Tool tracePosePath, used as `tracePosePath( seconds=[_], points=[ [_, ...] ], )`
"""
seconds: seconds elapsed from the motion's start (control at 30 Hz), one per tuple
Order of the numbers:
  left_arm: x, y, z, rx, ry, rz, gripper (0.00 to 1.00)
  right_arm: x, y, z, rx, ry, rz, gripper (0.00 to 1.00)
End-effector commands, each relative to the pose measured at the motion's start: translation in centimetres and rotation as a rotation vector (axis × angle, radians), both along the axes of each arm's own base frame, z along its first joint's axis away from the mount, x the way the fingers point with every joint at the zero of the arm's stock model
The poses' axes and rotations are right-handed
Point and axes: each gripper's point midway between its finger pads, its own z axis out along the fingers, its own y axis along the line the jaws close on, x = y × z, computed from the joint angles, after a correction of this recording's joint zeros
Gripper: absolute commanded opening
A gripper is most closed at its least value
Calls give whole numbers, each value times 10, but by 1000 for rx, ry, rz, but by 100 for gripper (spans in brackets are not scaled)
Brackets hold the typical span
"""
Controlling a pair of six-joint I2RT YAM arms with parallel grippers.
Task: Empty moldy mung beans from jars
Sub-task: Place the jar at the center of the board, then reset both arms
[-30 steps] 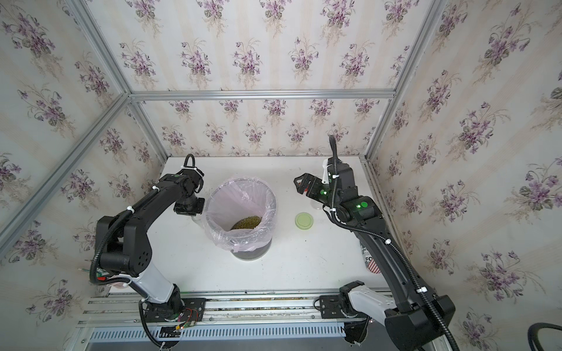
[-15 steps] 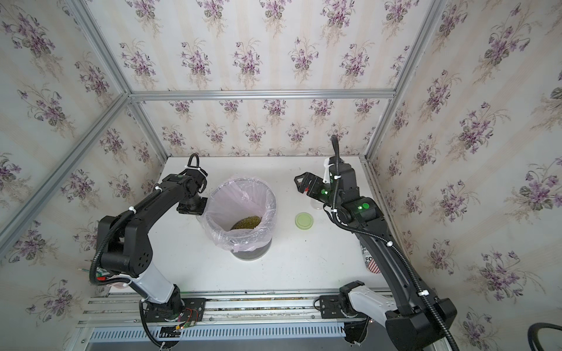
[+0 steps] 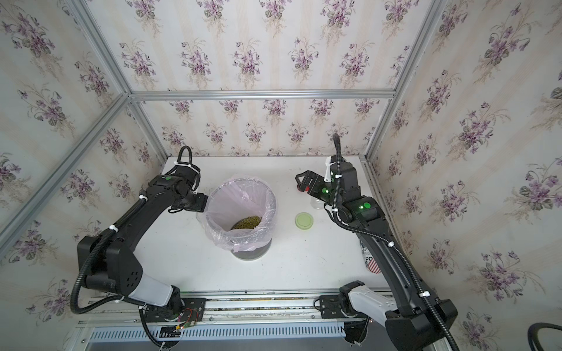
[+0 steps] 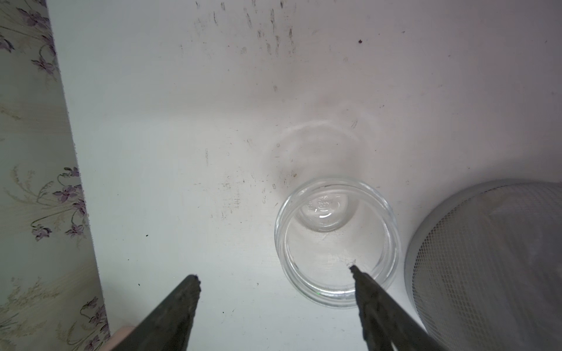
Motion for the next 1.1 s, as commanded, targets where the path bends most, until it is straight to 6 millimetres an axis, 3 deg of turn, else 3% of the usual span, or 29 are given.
tracePosePath(
  seconds=[0.0,0.2,0.37,0.57,0.73,1.07],
  points=[
    [-3,8,16,32,-39,6,82,3,-4,4,-11,-11,-22,100],
    [-2,25,56,77,-169,72,89,8,-24,7,-116,-35,-99,100],
    [-4,26,98,37,-329,102,99,8,-68,22,-289,-103,-274,100],
    [-10,30,137,3,-507,148,100,0,-111,47,-424,-212,-456,100],
    [-13,30,154,-44,-637,177,100,-5,-131,57,-468,-298,-554,100],
    [-8,21,172,-196,-765,246,100,-7,-147,52,-560,-386,-632,100]
  ],
)
